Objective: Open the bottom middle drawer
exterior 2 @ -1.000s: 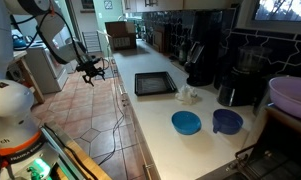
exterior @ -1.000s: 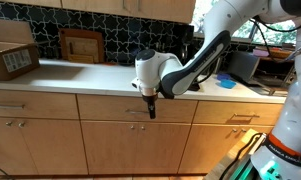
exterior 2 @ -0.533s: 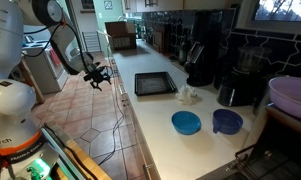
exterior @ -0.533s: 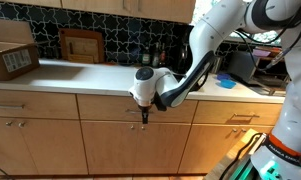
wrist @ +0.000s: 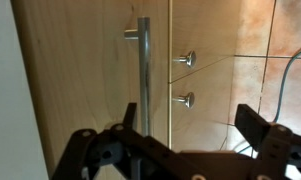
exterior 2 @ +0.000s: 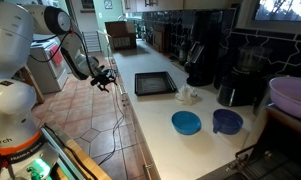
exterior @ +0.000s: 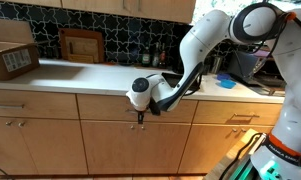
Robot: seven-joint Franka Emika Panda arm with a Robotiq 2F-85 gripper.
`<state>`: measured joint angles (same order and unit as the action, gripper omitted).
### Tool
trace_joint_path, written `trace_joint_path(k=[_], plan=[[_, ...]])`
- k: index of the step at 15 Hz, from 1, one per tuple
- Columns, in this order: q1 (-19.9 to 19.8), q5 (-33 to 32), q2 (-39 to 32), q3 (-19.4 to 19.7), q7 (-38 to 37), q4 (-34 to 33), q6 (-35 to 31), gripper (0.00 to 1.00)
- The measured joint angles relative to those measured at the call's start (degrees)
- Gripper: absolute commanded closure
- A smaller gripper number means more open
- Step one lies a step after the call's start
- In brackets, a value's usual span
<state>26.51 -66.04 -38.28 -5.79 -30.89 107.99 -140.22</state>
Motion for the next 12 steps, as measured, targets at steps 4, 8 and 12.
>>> trace_joint_path(k=[4,8,12], plan=[[0.0,0.0,0.3,-0.2,0.0,0.0,0.0,0.00],[-0.3,0.1,0.0,-0.2,0.0,-0.6,0.4,0.00],[-1.5,0.4,-2.5,-0.2,0.9,-3.4,0.5,0.00]])
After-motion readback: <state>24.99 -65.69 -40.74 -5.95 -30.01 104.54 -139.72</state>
